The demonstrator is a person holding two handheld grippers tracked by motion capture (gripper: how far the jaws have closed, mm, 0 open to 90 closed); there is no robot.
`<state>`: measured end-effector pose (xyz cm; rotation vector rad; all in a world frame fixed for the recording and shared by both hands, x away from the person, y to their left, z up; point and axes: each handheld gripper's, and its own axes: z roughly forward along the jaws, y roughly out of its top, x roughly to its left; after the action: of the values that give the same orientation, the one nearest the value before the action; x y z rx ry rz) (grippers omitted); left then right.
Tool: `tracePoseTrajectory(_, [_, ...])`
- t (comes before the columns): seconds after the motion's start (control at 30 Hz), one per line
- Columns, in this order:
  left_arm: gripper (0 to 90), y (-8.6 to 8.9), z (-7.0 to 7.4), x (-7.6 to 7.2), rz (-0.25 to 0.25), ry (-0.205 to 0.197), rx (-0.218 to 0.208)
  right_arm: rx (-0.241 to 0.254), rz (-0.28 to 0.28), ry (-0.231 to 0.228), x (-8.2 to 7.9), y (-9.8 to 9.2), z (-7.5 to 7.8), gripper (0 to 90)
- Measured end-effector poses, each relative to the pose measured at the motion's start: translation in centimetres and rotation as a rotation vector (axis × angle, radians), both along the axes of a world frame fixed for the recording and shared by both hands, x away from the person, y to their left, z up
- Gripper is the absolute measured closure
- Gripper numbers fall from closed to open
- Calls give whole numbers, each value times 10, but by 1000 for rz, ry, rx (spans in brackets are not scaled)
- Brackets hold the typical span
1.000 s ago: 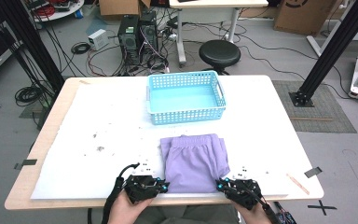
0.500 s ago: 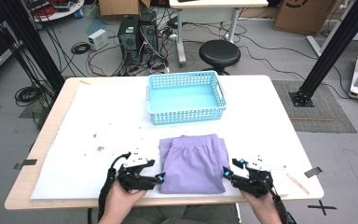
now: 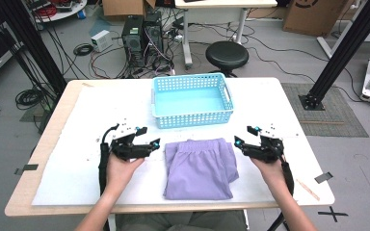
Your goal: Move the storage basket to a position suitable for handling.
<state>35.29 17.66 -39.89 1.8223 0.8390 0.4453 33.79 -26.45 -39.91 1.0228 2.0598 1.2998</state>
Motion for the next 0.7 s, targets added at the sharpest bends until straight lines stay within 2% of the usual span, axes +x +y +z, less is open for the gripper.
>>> tracePoseTrajectory(0.17, [282, 5, -9, 35, 10, 34, -30, -1, 14, -12, 31, 6, 6, 346])
tracePoseTrajectory(0.23, [274, 5, -14, 44, 23, 32, -40, -39, 16, 6, 45, 9, 5, 353])
tracePoseTrajectory(0.3, [273, 5, -19, 50, 32, 26, -40, -58, 13, 23, 57, 10, 2, 357])
tracePoseTrajectory(0.33, [270, 5, -21, 51, 34, 23, -40, -49, 2, 35, 63, 10, 0, 354])
tracePoseTrajectory(0.47, [270, 4, -25, 57, 48, -3, -36, -43, -18, 37, 75, 9, -5, 356])
tracePoseTrajectory(0.57, [266, 3, -25, 64, 52, 35, -1, -42, -28, 44, 83, 7, -7, 366])
tracePoseTrajectory(0.7, [267, -2, -26, 72, 35, 33, 16, -55, -20, 88, 96, 8, -13, 371])
